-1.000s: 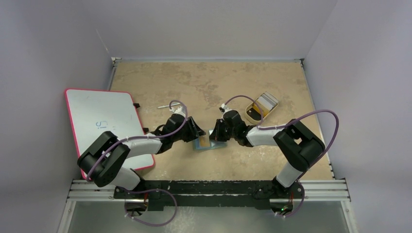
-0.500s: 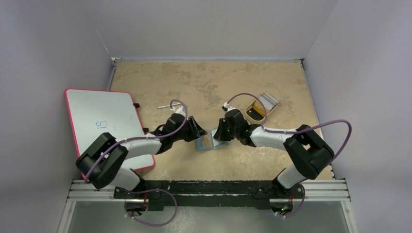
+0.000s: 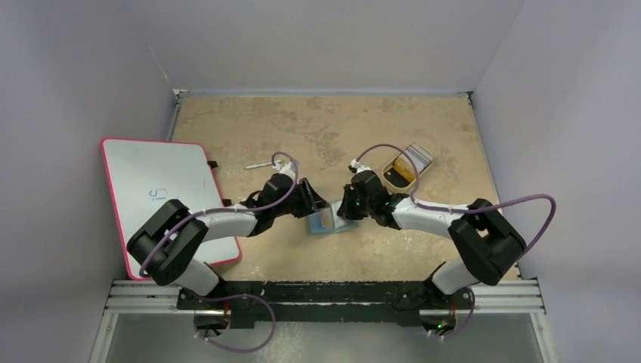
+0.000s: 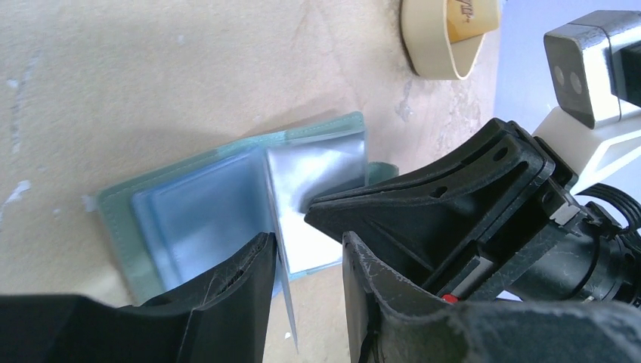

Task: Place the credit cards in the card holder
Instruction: Turn over the card slot in the card holder.

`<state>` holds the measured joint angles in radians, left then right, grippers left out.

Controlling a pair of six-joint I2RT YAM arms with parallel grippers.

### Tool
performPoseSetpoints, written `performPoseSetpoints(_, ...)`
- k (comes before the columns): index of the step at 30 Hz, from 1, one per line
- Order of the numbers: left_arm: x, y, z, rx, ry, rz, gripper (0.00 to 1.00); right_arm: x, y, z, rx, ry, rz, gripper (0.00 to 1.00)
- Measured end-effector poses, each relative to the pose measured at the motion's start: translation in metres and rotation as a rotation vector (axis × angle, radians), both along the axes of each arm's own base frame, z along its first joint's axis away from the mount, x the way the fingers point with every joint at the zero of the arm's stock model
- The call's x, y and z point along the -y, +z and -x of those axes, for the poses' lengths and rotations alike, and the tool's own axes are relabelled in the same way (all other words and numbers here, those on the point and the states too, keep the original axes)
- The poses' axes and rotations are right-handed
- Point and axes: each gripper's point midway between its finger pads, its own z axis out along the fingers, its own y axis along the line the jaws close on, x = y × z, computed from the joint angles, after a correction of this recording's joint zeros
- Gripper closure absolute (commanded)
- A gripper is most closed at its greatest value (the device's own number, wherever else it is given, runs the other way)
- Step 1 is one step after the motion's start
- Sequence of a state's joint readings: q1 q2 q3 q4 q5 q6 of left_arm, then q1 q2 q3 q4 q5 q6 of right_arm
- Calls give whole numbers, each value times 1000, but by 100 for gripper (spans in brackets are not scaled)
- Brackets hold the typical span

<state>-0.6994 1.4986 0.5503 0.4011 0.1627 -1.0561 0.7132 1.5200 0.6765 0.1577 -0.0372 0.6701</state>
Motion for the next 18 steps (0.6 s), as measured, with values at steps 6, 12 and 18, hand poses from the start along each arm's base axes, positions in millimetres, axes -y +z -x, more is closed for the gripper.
performPoseSetpoints(6,18,17,-8,28,-29,33,62,14,13,-11,43,-38,20,95)
performPoseSetpoints(12,26,13,-13,21,-38,32,62,44,25,-32,80,-111,33,85)
performPoseSetpoints(18,36,-5,-16,-12,-58,14,62,85,50,-57,162,-195,54,77)
